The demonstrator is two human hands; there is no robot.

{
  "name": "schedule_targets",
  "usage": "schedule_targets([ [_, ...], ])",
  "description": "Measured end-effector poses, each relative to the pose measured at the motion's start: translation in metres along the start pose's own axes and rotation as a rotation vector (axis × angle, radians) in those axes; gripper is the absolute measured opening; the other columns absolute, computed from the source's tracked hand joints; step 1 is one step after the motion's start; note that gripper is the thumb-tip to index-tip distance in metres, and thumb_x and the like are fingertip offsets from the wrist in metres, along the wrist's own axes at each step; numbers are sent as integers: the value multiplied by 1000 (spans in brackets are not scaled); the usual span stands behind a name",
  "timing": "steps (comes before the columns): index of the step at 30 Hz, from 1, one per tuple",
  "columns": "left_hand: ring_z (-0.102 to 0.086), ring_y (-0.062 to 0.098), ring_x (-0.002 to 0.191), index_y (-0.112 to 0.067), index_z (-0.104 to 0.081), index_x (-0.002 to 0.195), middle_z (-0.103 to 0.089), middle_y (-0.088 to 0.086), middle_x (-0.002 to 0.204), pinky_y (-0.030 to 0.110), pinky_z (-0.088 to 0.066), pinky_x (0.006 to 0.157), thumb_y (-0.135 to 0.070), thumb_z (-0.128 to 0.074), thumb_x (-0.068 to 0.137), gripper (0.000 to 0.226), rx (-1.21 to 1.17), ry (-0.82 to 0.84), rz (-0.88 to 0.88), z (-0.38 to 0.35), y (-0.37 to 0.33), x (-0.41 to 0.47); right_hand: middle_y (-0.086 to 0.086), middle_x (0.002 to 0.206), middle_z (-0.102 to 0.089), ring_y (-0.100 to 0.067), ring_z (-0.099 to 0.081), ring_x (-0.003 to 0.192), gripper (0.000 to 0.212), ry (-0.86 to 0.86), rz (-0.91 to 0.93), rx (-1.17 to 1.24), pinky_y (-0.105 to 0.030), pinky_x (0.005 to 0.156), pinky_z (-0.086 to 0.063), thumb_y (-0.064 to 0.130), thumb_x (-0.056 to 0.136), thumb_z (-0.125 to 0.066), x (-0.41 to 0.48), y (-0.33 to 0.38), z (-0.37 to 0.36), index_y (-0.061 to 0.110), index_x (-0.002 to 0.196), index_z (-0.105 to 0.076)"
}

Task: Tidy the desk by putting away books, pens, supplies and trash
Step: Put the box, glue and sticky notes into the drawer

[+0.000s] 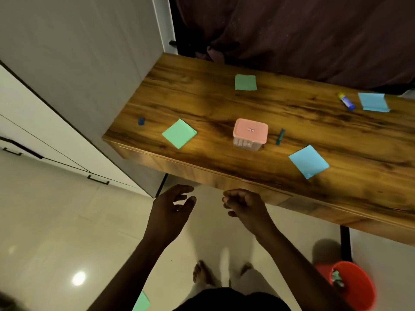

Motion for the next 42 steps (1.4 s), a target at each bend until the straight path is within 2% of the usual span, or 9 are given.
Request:
schedule_targets([
  [4,-68,5,104,-28,-71,116,-70,-16,110,-2,-45,71,-27,-72,92,25,25,19,9,-2,12,20,-5,103,-78,-25,-74,101,12,-17,-104,106,-37,82,-62,11,95,-67,20,-27,-11,17,103,-73],
  [9,-65,6,109,-25,-70,119,-69,-12,116,25,-56,91,-27,-72,92,27,24,44,-19,-18,13,40,-17,110,-74,-32,-71,106,14,-55,-488,827,-41,90,-60,10,99,-63,53,-99,-26,3,111,-67],
  [12,-66,5,109,-27,-70,119,-69,-12,119,27,-56,93,-27,-72,92,27,41,51,-20,-26,12,48,-17,99,-69,-30,-67,100,11,-127,-609,1032,-42,98,-55,10,101,-60,77,-136,-29,1,108,-62],
  [17,-66,3,109,-32,-69,118,-69,-15,117,22,-56,91,-28,-72,92,26,61,41,20,-33,25,53,-9,87,-56,-23,-57,84,19,-189,-546,1085,-45,107,-46,0,101,-51,106,-150,-26,9,86,-59],
  [24,-66,1,106,-34,-70,113,-69,-20,114,28,-56,93,-26,-73,92,23,70,58,67,-44,44,47,-10,91,-73,-24,-72,93,28,-222,-377,1200,-31,81,-59,-15,88,-49,123,-154,-20,5,90,-68],
  [29,-63,1,113,-35,-69,117,-68,-19,119,33,-54,101,-28,-73,91,27,120,80,33,-42,47,52,-14,99,-67,-27,-68,94,27,-233,-365,1357,-33,97,-54,-16,77,-56,124,-170,-28,1,97,-63],
  [34,-50,3,132,-28,-60,135,-56,-11,143,25,-45,108,-25,-70,93,44,326,80,-171,-38,39,63,-16,106,-66,-29,-62,109,22,-322,-417,1280,-38,108,-45,-13,88,-53,91,-189,-42,3,102,-63],
  [38,-30,20,151,-24,-50,147,-44,-3,156,37,-34,118,-33,-60,99,49,589,102,-330,-38,49,75,-18,134,-58,-31,-53,130,36,-311,-498,1086,-42,106,-44,-1,101,-52,60,-194,-51,-2,138,-51],
  [42,-52,22,135,-26,-66,126,-64,-4,135,43,-44,112,-40,-53,101,32,716,183,-418,-35,65,81,-3,134,-63,-21,-60,127,46,-88,-345,310,-37,107,-50,18,98,-67,25,-146,-56,14,141,-53],
])
Point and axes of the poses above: each hand's wrist, its own x-axis towards the middle knuckle, its own z-axis out of the back of the hand, y = z × x, the point moved 10 cm from there along x, towards the middle knuckle
